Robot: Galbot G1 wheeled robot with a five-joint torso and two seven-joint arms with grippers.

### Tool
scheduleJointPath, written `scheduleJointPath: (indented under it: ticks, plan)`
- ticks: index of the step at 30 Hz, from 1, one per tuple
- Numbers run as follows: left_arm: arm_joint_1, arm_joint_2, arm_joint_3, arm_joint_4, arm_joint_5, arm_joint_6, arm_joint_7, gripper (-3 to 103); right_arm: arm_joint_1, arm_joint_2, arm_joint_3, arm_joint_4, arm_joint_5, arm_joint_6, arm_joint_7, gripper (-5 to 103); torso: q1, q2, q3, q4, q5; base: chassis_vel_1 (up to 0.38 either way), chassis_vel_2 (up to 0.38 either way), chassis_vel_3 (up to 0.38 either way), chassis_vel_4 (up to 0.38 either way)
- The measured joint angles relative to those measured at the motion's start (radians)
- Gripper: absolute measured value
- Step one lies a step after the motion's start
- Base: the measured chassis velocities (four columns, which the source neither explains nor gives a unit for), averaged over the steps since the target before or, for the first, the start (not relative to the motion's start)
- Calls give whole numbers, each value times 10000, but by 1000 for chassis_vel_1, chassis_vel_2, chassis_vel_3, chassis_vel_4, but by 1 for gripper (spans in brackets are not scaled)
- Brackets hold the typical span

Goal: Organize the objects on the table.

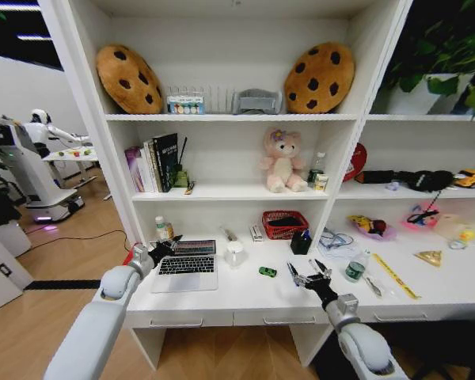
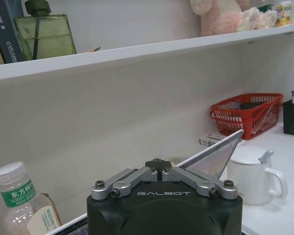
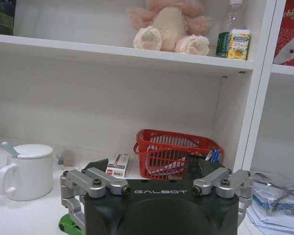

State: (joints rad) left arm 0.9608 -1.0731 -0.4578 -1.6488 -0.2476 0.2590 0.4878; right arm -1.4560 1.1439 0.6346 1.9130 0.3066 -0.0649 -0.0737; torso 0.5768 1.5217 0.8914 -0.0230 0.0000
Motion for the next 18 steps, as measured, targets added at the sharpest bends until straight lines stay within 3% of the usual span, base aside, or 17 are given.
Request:
scheduleJointPath:
  ticks: [5, 10, 14, 18]
  plan:
    - [265, 267, -100, -261, 51, -84, 327, 0, 62, 1, -17, -58, 6, -4, 6, 100, 0, 0, 0, 1, 0, 0, 0, 0, 0]
    - [642, 638, -398, -444, 528, -548, 1303, 0, 115, 161, -167, -125, -176, -15, 2, 100, -1, 0, 0, 2, -1, 0, 0, 0, 0]
    - [649, 648, -446, -424, 522, -643, 1224, 0, 121, 272, -270, -171, -293, -15, -6, 100, 0, 0, 0, 2, 0, 0, 0, 0, 0]
    - [273, 400, -352, -360, 11, -448, 553, 0, 129, 370, -373, -201, -417, -16, -7, 100, 0, 0, 0, -1, 0, 0, 0, 0, 0]
